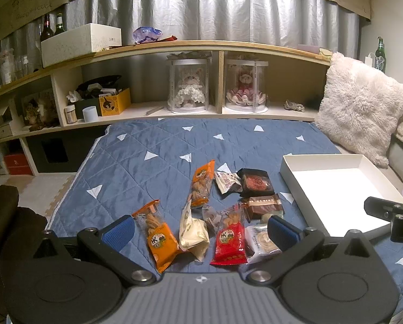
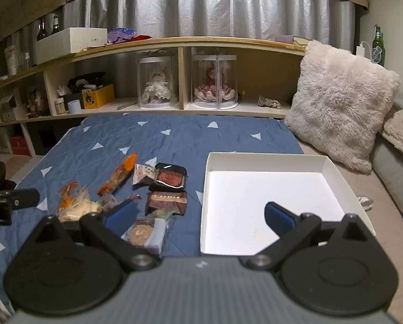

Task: Organize snacks

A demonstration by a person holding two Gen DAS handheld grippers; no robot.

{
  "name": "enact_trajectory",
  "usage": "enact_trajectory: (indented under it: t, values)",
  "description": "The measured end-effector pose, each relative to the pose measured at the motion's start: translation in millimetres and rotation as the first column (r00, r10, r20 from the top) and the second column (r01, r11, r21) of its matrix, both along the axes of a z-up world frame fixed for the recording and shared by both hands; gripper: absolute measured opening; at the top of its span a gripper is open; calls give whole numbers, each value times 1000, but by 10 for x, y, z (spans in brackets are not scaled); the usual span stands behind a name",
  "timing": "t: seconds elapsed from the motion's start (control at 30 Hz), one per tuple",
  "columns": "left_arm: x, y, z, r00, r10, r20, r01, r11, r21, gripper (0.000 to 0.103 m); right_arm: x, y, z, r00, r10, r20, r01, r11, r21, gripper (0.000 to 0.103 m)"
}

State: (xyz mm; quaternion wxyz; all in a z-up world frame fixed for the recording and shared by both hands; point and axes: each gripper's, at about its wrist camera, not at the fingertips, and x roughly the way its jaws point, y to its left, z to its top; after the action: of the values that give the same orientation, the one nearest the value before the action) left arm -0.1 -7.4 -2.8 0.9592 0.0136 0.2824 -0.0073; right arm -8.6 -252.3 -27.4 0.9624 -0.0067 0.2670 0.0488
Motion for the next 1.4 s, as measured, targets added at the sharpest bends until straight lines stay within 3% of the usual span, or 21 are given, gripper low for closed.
enact_trajectory:
  t: [1.4]
  values:
    - [-11,-77,-64,1000,-10,-5,10,1000,-10,103,39,17,-14,1000,13,-18,-13,1000,-17,102]
